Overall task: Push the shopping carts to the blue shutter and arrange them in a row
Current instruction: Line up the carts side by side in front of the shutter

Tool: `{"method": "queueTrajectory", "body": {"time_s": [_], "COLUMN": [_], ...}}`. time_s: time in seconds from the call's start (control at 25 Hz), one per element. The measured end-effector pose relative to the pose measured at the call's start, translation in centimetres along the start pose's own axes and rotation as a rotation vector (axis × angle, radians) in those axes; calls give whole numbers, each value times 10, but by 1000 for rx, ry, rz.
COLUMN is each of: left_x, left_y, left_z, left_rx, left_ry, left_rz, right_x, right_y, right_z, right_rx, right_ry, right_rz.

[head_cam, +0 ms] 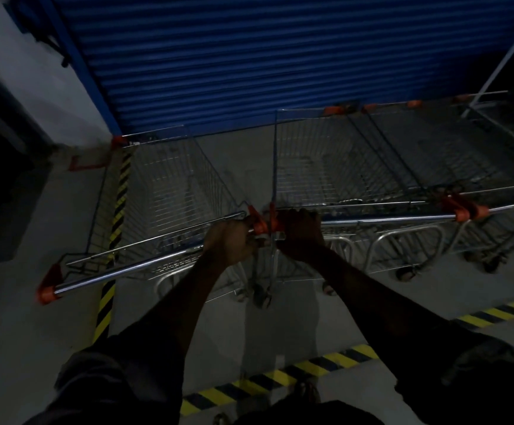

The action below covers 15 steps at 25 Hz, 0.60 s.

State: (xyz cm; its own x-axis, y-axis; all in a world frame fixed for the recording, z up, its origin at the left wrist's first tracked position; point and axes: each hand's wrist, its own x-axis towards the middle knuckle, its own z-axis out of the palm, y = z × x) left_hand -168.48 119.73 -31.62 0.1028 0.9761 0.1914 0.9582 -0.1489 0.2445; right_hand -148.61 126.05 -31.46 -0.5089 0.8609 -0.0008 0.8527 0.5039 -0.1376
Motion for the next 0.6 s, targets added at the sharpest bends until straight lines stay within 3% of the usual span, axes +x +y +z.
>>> {"method": "queueTrajectory", "body": {"time_s": [0.4,0.6], "left_x": [-6,-15], "left_y": [0,-13], "left_z": [2,10], "left_rx": [58,18], "left_ry": [46,72], "left_rz": [29,89], "right_x": [-8,-27], "right_y": [3,5], "right_z": [-4,1], "right_rx": [123,198], "right_ry": [1,239], "right_rz": [-9,-44]}}
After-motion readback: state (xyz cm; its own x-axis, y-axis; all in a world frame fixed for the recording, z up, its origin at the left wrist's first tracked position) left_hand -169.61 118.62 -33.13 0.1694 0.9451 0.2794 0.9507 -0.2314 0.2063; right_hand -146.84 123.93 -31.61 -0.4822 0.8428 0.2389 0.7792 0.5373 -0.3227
